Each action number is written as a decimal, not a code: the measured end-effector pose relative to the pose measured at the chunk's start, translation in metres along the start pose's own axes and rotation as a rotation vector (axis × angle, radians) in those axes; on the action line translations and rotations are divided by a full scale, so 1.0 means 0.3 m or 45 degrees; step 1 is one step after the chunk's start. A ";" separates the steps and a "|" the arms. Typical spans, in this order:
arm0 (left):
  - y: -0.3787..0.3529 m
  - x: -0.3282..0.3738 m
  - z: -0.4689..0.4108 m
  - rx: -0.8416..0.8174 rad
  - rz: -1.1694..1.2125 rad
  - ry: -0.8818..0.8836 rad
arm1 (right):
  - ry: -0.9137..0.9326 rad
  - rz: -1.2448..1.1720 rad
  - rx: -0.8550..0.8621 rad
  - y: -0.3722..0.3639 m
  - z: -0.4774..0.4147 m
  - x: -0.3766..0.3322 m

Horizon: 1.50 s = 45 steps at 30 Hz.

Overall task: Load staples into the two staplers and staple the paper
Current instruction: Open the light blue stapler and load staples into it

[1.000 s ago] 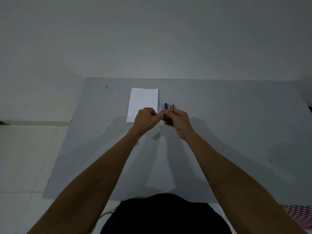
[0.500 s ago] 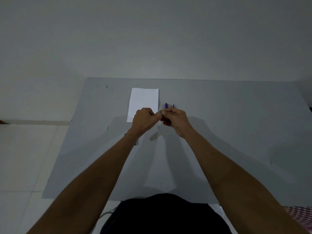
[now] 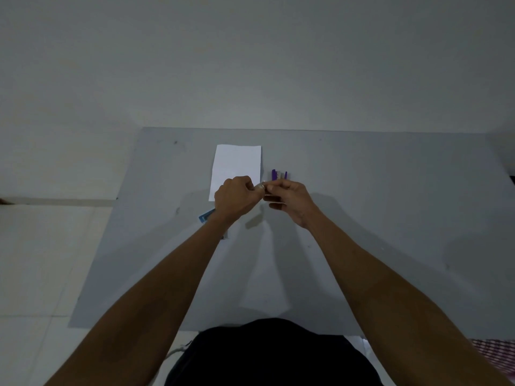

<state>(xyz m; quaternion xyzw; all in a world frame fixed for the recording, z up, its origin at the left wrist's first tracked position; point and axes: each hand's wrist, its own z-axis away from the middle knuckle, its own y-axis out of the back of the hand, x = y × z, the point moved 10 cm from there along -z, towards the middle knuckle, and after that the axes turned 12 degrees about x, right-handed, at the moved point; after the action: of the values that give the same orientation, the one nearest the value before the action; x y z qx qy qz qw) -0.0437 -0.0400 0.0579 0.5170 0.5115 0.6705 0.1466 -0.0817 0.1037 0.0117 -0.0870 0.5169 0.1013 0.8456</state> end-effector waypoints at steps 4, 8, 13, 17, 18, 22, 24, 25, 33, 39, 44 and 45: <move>-0.015 -0.011 0.012 -0.031 0.103 0.031 | 0.025 0.038 0.016 0.008 -0.002 -0.008; -0.026 -0.008 0.017 -0.080 0.144 0.048 | 0.041 0.080 0.041 0.016 0.001 -0.008; -0.022 -0.001 0.013 -0.081 0.114 0.051 | 0.050 0.082 0.075 0.023 0.010 -0.016; -0.016 -0.007 0.007 -0.067 0.083 0.073 | 0.102 0.109 0.100 0.016 0.015 -0.037; -0.014 -0.007 0.006 -0.062 0.077 0.075 | 0.120 0.111 0.111 0.015 0.018 -0.042; 0.008 0.006 0.001 -0.008 0.045 0.063 | 0.156 0.039 0.167 0.014 0.027 -0.052; 0.016 0.016 -0.001 0.019 0.024 0.041 | 0.158 -0.004 0.192 0.012 0.031 -0.053; 0.020 0.019 -0.001 0.030 0.014 0.034 | 0.159 -0.021 0.210 0.014 0.033 -0.055; 0.012 0.011 0.003 0.040 -0.048 -0.025 | 0.121 -0.014 0.210 0.021 0.021 -0.034; 0.019 0.046 0.016 0.028 -0.217 -0.209 | -0.024 0.015 0.152 0.010 0.008 -0.001; 0.005 0.080 0.029 -0.026 -0.361 -0.376 | -0.193 0.056 0.059 -0.002 0.002 0.018; 0.003 0.088 0.034 -0.032 -0.385 -0.404 | -0.195 0.089 0.055 -0.001 0.000 0.017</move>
<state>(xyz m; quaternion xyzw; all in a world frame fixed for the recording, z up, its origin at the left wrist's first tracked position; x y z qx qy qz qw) -0.0459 -0.0160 0.0724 0.5315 0.5452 0.5576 0.3306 -0.0794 0.1040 0.0073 -0.0425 0.4554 0.1258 0.8803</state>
